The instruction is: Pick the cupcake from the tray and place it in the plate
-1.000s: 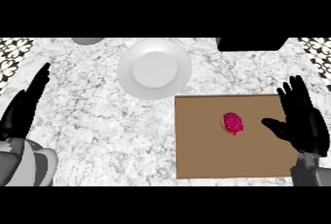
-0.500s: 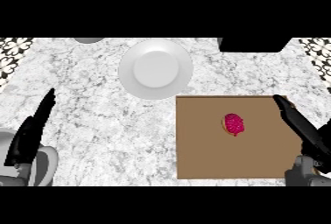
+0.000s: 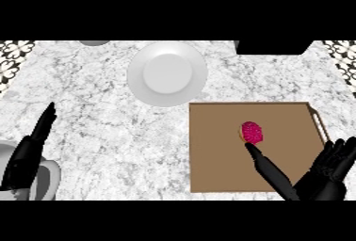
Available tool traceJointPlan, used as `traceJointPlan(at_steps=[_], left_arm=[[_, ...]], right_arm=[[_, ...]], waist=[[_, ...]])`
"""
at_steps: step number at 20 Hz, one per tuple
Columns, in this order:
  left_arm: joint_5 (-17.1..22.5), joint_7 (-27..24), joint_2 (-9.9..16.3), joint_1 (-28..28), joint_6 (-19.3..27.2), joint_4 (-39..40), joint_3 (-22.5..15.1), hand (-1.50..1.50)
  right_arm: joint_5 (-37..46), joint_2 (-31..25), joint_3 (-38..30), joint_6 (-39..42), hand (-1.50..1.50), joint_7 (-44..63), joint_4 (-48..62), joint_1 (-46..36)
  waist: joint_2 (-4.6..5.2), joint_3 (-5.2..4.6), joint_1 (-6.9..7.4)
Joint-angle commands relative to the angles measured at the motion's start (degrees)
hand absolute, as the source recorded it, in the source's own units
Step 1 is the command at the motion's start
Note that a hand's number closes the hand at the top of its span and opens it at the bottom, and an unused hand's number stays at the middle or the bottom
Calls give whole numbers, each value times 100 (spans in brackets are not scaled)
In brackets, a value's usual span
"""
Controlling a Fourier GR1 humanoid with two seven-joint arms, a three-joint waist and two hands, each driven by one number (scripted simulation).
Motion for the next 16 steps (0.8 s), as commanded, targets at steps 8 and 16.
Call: traceJointPlan(at_steps=[8, 16], left_arm=[[57, -155, 32, 209, -215, 146, 88, 0], [-43, -202, -29, 244, -187, 145, 176, 0]], right_arm=[[1556, -1256, 162, 970, -150, 3484, -437, 733], [2138, -1687, -76, 2731, -150, 6366, -689, -564]], waist=[[92, -52, 83], [62, -23, 82]])
